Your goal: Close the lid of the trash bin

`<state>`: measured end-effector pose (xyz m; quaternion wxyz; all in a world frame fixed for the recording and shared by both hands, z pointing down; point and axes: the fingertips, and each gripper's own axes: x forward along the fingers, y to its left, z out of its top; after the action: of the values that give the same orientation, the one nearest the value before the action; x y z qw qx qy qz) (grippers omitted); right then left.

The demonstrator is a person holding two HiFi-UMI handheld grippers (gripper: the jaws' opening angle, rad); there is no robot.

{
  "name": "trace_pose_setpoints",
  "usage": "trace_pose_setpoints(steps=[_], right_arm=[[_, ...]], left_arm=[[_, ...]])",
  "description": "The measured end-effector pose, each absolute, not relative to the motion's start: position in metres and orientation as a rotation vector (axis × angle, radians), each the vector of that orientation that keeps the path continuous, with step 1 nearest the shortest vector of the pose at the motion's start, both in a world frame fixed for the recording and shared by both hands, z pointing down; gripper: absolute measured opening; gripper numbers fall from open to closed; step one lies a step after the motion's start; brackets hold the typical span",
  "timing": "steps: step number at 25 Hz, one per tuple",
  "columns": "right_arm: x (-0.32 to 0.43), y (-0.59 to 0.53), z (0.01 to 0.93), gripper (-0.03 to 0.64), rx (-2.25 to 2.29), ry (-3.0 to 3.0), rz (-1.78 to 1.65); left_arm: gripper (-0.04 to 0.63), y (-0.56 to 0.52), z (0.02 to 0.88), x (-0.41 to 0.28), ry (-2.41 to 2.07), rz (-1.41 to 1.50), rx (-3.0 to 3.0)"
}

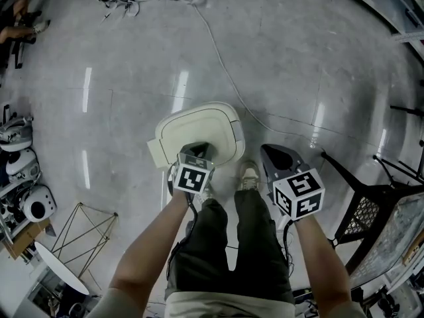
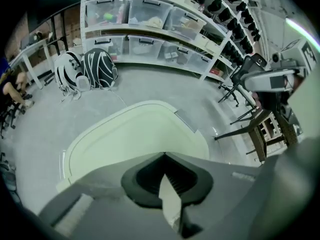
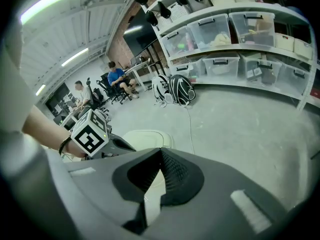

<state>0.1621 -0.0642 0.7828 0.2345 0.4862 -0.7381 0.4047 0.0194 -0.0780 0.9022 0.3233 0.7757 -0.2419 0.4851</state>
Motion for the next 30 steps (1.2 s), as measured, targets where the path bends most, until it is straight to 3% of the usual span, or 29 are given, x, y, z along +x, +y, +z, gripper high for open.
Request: trace_pose_setpoints(steps=[8, 18, 30], right_arm=[[0.147, -0.073, 0.707, 0.003, 1.318, -2.095, 1.027], [0.121, -0.085, 0.524, 0.003, 1.359, -2.250, 0.826], [0.072, -0.055, 0.280, 0.003, 1.324, -2.554, 0.515]], left_arm=[[0.003, -0.071, 0.827, 0.014, -0.607, 1.260, 2.178], [0.003, -0.120, 0.607, -0.029, -0.879, 0.974, 2.364], [0.003, -0.091, 0.337, -0.087, -1.130, 0.698, 2.575]])
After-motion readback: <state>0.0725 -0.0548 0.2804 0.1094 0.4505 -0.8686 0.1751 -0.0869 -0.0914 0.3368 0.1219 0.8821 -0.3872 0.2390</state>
